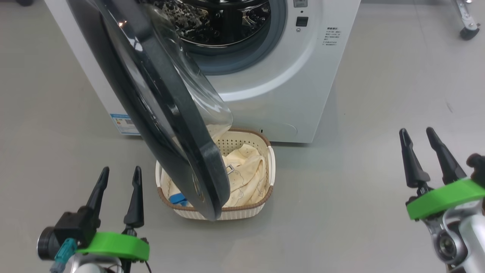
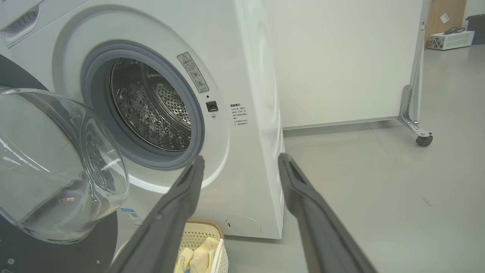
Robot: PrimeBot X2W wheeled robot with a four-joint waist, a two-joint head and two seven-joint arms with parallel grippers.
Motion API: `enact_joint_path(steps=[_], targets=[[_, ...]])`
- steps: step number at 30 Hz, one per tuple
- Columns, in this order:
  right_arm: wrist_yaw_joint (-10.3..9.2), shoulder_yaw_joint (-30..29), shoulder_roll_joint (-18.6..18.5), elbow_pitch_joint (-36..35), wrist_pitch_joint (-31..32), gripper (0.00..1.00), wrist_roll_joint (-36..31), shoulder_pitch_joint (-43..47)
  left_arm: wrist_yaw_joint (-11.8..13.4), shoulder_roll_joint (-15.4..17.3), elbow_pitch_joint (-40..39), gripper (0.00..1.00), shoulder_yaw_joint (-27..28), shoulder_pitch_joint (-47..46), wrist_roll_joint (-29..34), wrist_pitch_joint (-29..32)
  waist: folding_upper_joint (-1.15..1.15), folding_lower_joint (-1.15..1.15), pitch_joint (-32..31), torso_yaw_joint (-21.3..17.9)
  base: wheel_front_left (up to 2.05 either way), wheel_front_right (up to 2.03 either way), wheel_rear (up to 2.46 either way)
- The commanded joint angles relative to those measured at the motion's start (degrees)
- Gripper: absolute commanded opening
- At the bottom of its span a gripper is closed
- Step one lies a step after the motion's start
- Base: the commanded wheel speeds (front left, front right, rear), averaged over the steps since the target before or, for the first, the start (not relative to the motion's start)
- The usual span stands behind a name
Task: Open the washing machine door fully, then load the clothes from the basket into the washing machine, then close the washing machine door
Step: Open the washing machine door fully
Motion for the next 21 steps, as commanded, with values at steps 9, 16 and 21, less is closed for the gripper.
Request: enact_joint_path(steps=[9, 16, 21], targets=[[-0.16, -3.97, 2.12, -3.09, -0.77, 1.0, -9.21, 4.08, 0.32, -0.25, -3.28, 1.0, 4.71, 2.43, 0.91, -0.63, 0.0, 0.0, -1.63, -0.44, 0.0, 0.0, 0.0], [-0.16, -5.57, 3.85, -3.07, -0.78, 1.0, -12.7, 6.92, 0.31, -0.94, -3.6, 1.0, 6.45, 3.9, 1.29, -0.63, 0.0, 0.0, -2.31, -0.23, 0.0, 0.0, 0.0], [-0.16, -5.7, 4.53, -2.4, -0.78, 1.0, -14.0, 7.57, 0.26, -1.14, -3.65, 1.0, 6.72, 4.2, 1.76, -0.63, 0.0, 0.0, -2.14, -0.16, 0.0, 0.0, 0.0]])
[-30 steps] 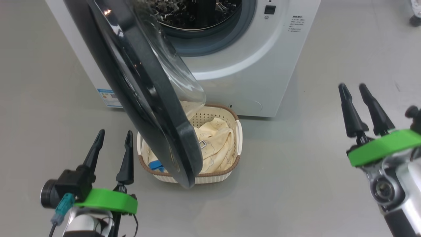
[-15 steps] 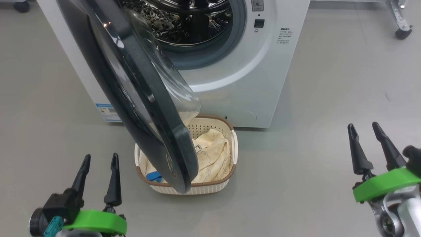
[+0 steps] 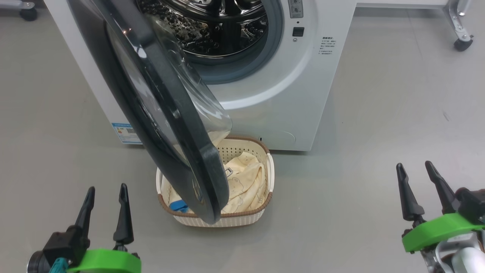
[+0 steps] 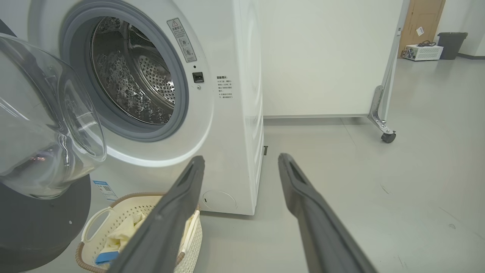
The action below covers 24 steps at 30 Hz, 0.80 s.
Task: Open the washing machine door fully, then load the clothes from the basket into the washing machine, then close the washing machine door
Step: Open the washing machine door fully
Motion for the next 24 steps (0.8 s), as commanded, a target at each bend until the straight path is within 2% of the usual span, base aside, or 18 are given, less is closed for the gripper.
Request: enact_joint_path(steps=[1, 6, 8, 9, 10, 17, 24], targets=[[-0.16, 0.35, -0.71, -1.47, -0.68, 1.0, -0.82, -0.94, 0.18, 0.39, -2.1, 1.0, 2.41, -1.07, 0.61, -0.63, 0.0, 0.0, 0.17, 0.02, 0.0, 0.0, 0.0], [-0.16, -0.01, -0.2, -1.03, -0.68, 1.0, -1.39, -1.02, 0.14, 0.12, -1.93, 1.0, 2.63, -1.24, 0.7, -0.63, 0.0, 0.0, 0.51, 0.15, 0.0, 0.0, 0.0], [-0.16, -0.24, -0.09, -0.99, -0.68, 1.0, -1.63, -1.16, 0.11, 0.05, -1.78, 0.49, 2.62, -1.36, 0.74, -0.63, 0.0, 0.0, 0.67, 0.19, 0.0, 0.0, 0.0], [-0.16, -0.37, -0.06, -0.97, -0.68, 1.0, -1.76, -1.22, 0.1, 0.02, -1.77, 0.28, 2.6, -1.45, 0.8, -0.63, 0.0, 0.0, 0.73, 0.22, 0.0, 0.0, 0.0], [-0.16, -0.53, 0.0, -0.94, -0.68, 1.0, -1.84, -1.26, 0.09, -0.01, -1.82, 0.0, 2.55, -1.54, 0.88, -0.63, 0.0, 0.0, 0.79, 0.27, 0.0, 0.0, 0.0], [-0.16, -1.46, 0.67, -0.49, -0.69, 1.0, -2.26, -1.39, 0.03, -0.13, -3.9, 0.0, 2.77, -2.13, 1.26, -0.63, 0.0, 0.0, 1.19, 0.56, 0.0, 0.0, 0.0], [-0.16, -2.29, 1.03, -0.19, -0.69, 1.0, -2.27, -1.36, 0.0, 0.7, -11.43, 0.0, 2.55, -5.21, 2.66, -0.63, 0.0, 0.0, 0.83, 1.36, 0.0, 0.0, 0.0]])
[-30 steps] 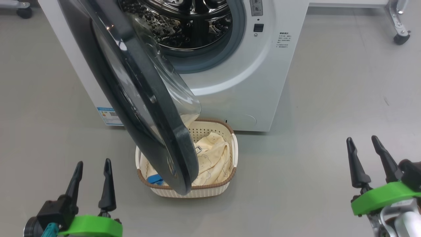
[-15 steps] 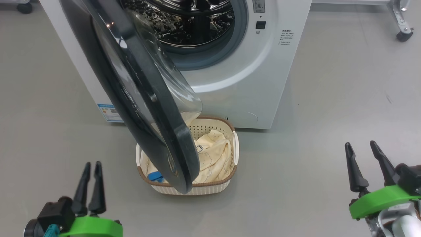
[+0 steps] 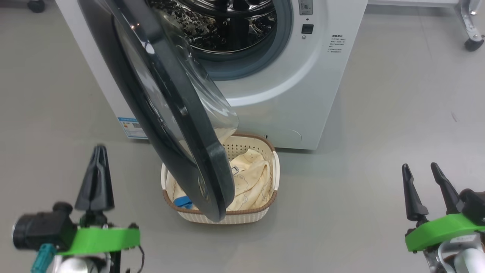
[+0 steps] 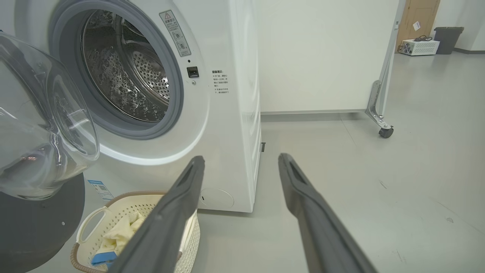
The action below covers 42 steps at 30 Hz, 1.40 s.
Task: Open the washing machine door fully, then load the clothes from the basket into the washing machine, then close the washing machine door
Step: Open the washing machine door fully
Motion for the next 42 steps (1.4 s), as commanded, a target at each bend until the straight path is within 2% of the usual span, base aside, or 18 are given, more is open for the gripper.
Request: enact_joint_path(steps=[1, 5, 11, 20, 25, 30, 36, 42], targets=[[-0.16, 0.58, -0.69, -1.39, -0.69, 1.0, -0.35, -1.32, 0.06, 1.27, -3.19, 0.0, 1.79, -3.79, 0.56, -0.63, 0.0, 0.0, -0.19, 0.15, 0.0, 0.0, 0.0], [-0.16, 0.36, -0.46, -1.16, -0.69, 1.0, -0.21, -1.49, 0.04, 2.56, -9.5, 0.0, -1.16, -7.32, 1.47, -0.31, 0.0, 0.0, -0.64, 0.34, 0.0, 0.0, 0.0], [-0.16, 0.83, -0.16, -0.66, -0.69, 1.0, -0.1, -2.21, 0.03, 4.19, -17.86, 0.0, -10.47, -15.97, 1.15, 3.21, 0.0, 0.0, -1.19, -0.39, 0.0, 0.0, 0.0], [-0.16, 2.19, -0.8, 0.03, -0.69, 1.0, 0.14, -3.28, 0.03, 1.17, -23.09, 0.0, -26.56, -25.72, -1.85, 7.32, 0.0, 0.0, -1.55, -3.85, 0.0, 0.0, 0.0], [-0.16, 2.72, -1.38, 0.37, -0.69, 1.0, 0.21, -3.54, 0.03, -0.68, -20.38, 0.0, -35.88, -25.5, -4.42, 7.36, 0.0, 0.0, -1.41, -5.34, 0.0, 0.0, 0.0], [-0.16, 2.82, -1.86, 0.69, -0.69, 1.0, 0.14, -3.68, 0.03, -0.71, -14.52, 0.0, -43.11, -24.36, -5.75, 6.03, 0.0, 0.0, -0.77, -5.52, 0.0, 0.0, 0.0], [-0.16, 3.26, -2.17, 1.15, -0.69, 1.0, 0.19, -3.95, 0.05, 0.35, -6.4, 0.0, -45.51, -21.78, -6.81, 2.8, 0.0, 0.0, 0.12, -4.25, 0.0, 0.0, 0.0], [-0.16, 2.93, -2.47, 1.4, -0.69, 1.0, 0.19, -3.93, 0.81, 1.64, -3.14, 0.0, -44.8, -19.63, -7.62, 1.51, 0.0, 0.0, 0.01, -2.07, 0.0, 0.0, 0.0]])
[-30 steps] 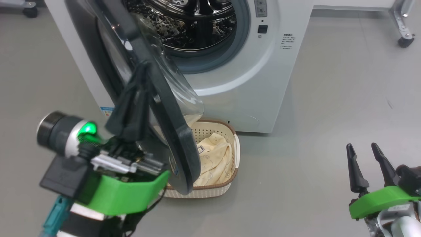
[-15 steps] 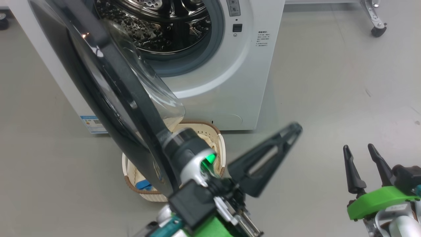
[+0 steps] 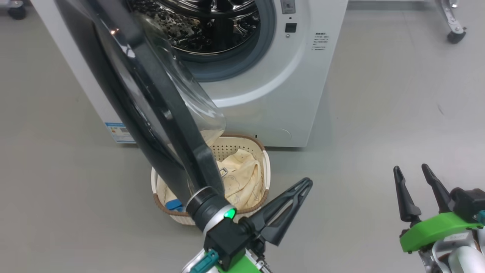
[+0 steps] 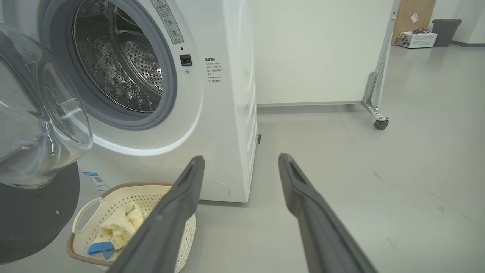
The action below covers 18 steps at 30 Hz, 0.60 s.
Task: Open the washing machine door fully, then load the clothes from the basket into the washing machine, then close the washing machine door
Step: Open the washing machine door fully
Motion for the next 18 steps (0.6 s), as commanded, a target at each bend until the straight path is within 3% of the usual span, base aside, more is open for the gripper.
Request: enact_joint_path(steps=[1, 18], targets=[[-0.16, 0.6, -1.81, -1.6, -0.62, 1.0, 0.18, -2.44, 0.43, 0.63, -0.98, 0.0, 2.47, -0.9, -0.51, -0.7, 0.0, 0.0, 0.03, 1.02, 0.0, 0.0, 0.0], [-0.16, 1.36, -1.75, -1.1, -0.62, 1.0, 1.01, -3.6, 1.5, 0.93, 14.29, 0.0, 6.92, -0.81, -3.22, -2.43, 0.0, 0.0, 2.21, 1.29, 0.0, 0.0, 0.0]])
